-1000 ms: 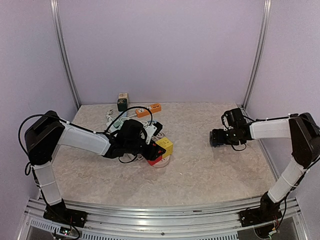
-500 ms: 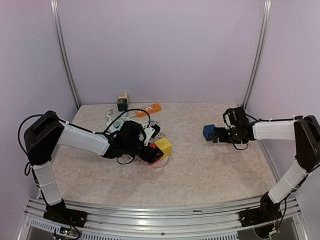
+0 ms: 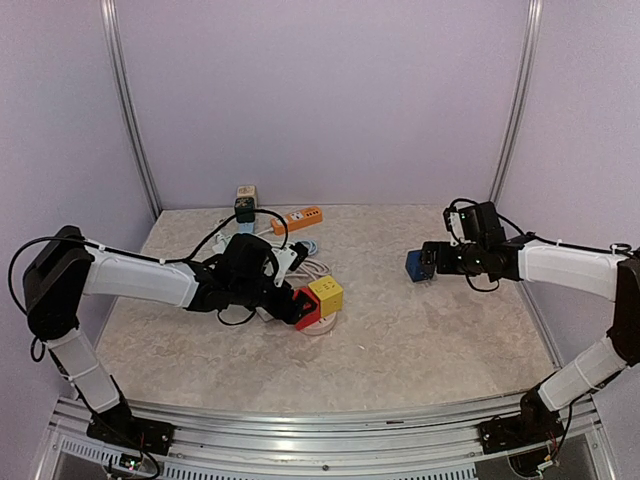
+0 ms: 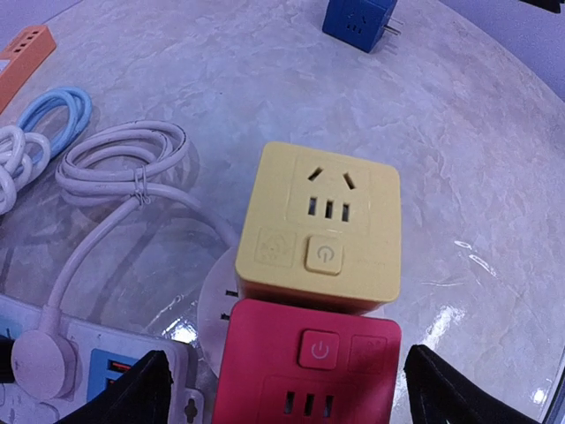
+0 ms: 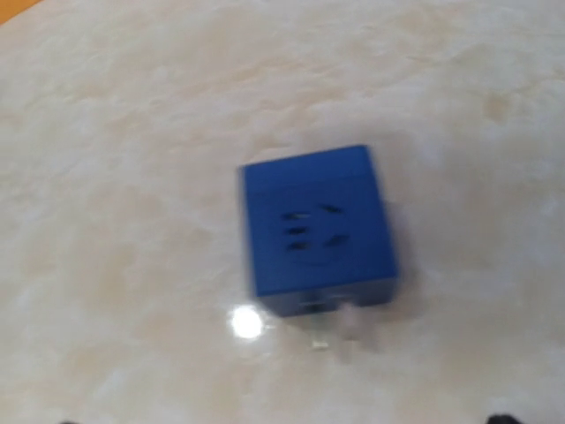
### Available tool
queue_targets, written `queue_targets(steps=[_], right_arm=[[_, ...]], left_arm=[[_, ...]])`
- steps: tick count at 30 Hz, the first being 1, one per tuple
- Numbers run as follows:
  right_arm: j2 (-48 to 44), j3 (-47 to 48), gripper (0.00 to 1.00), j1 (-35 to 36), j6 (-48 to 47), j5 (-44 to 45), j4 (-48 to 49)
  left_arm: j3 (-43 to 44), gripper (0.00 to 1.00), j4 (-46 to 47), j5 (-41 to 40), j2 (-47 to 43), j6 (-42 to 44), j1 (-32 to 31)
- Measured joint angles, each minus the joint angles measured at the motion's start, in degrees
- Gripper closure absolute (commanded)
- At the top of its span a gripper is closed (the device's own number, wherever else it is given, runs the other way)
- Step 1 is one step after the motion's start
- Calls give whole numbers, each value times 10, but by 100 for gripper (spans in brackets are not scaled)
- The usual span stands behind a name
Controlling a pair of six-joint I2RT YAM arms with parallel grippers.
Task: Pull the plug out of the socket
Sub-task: Remove the plug from the socket.
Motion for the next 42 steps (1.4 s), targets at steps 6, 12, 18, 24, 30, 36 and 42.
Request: queue_targets(steps=[6,12,18,24,30,36,42], right_arm=[[21,40,0,56,0,5,-6],[60,75,0,105,0,8,-5],[93,95,0,137,0,6,-8],[119,122,0,168,1,-16,-3],[148,147,0,198,0,-37,4],[163,155,0,224,-12,-63,9],[174,163,3,249,-31,-73,9]], left_arm=[[-7,15,-21,17,-14,7,10],[-7,16,-35,38,-14,16,16],[-6,16,-44,49,-14,23,19],[7,28,-48,59,-3,31,19],[17,42,-50,71,5,41,18],[23,55,-57,74,8,50,18],[24,64,-57,74,9,52,17]])
